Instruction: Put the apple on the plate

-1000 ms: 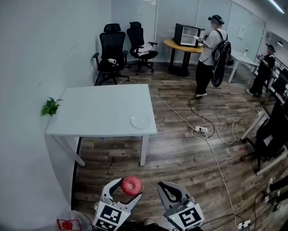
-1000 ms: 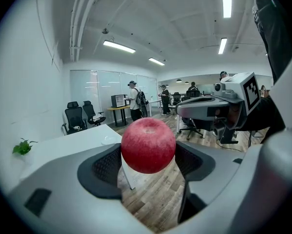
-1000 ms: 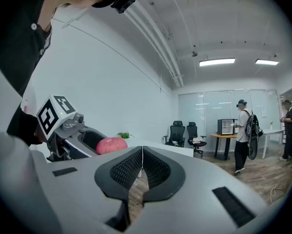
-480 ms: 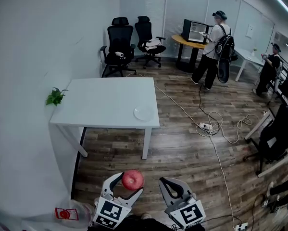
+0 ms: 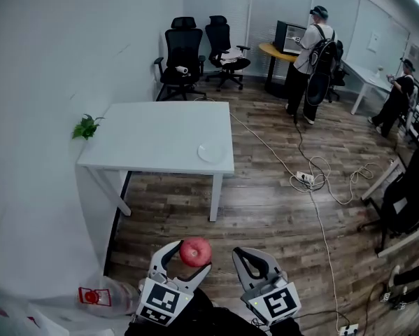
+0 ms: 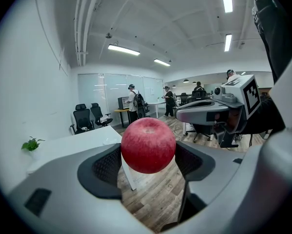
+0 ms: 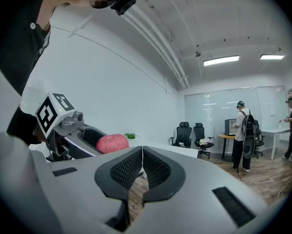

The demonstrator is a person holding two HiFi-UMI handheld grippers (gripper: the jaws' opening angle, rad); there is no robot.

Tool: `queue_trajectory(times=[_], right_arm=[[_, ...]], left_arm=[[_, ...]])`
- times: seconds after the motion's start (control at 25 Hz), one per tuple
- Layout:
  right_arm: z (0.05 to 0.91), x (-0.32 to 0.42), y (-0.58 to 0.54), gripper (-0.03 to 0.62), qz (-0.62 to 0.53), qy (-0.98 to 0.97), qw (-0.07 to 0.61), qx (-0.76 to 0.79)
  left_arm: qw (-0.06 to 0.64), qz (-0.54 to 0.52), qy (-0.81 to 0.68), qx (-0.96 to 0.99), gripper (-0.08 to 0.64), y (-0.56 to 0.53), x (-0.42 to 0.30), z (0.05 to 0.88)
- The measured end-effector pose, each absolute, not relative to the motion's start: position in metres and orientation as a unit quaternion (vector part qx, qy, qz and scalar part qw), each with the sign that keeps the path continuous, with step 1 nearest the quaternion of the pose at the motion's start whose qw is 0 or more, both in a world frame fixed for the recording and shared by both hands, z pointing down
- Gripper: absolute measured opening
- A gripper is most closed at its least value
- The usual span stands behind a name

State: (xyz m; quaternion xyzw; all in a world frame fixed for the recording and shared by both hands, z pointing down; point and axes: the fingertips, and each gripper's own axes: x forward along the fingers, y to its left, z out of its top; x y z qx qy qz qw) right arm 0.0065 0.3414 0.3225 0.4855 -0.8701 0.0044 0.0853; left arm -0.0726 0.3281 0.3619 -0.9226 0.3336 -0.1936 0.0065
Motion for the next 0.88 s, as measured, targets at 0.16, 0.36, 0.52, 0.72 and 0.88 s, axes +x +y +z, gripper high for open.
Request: queue_trajectory(times=[0.16,0.36,0.52,0.72,0.88], right_arm=[[0.324,0.013,0.341,0.041,0.003,-0.870,0.086,0.485],[0.333,0.024,0.336,0.041,0.013,-0.865,0.091,0.493],[0.337,0.029,0.326,0.041,0.014,-0.863,0.094,0.497],[0.343,0.032,0.300,0.041,0.019,-0.858,0.096,0.504],[0.344,0.029,0.273,0.041,0.024,-0.859,0.100,0.501]], left_arm=[[0.007,-0.197,0.331,-0.923,0.354,0.326,-0.066,0.364],[0.004,-0.200,0.323,-0.925,0.354,0.318,-0.056,0.369],[0.001,-0.203,0.314,-0.927,0.354,0.305,-0.050,0.375],[0.000,-0.202,0.306,-0.930,0.354,0.278,-0.047,0.380],[-0.002,-0.202,0.307,-0.930,0.354,0.250,-0.048,0.381]])
